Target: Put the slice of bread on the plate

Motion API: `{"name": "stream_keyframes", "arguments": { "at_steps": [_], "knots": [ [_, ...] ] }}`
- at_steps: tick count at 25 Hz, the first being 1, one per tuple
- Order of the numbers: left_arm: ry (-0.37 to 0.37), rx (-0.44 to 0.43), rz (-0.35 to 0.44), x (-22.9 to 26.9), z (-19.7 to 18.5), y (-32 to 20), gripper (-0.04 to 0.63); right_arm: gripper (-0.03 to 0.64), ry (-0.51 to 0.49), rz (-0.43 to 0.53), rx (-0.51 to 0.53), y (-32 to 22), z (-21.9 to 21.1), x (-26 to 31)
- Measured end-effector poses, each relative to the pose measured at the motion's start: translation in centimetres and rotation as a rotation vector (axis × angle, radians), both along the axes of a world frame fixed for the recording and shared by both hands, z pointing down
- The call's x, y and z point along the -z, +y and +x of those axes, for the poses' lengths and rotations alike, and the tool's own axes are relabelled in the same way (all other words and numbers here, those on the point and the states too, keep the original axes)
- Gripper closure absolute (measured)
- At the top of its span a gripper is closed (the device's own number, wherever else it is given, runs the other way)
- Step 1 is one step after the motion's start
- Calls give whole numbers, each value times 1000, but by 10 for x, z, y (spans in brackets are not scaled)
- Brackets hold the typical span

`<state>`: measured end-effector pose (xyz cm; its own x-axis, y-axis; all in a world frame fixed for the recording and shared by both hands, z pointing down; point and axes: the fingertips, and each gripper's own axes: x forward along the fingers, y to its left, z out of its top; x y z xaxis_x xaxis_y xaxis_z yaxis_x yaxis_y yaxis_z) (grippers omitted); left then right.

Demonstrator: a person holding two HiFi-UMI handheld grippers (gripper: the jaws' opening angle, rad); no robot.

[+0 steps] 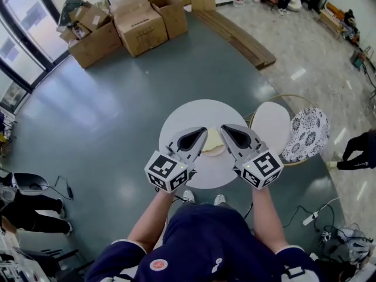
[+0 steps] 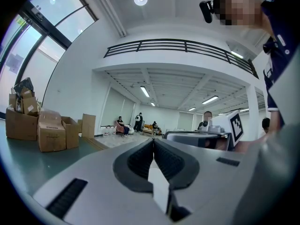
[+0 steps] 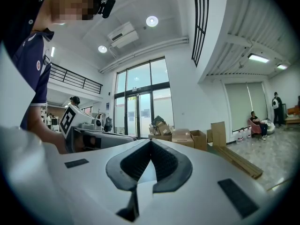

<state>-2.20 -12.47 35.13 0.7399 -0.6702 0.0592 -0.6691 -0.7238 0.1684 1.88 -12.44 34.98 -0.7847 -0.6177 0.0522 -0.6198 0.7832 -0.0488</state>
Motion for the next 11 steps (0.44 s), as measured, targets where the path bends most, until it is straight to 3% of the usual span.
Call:
{"name": "stream_keyframes", "arguments": {
  "at_steps": [11],
  "knots": [
    [-4,-10,3,1,6,8,588,609,-8,7,-29,5,11,4]
  ]
}}
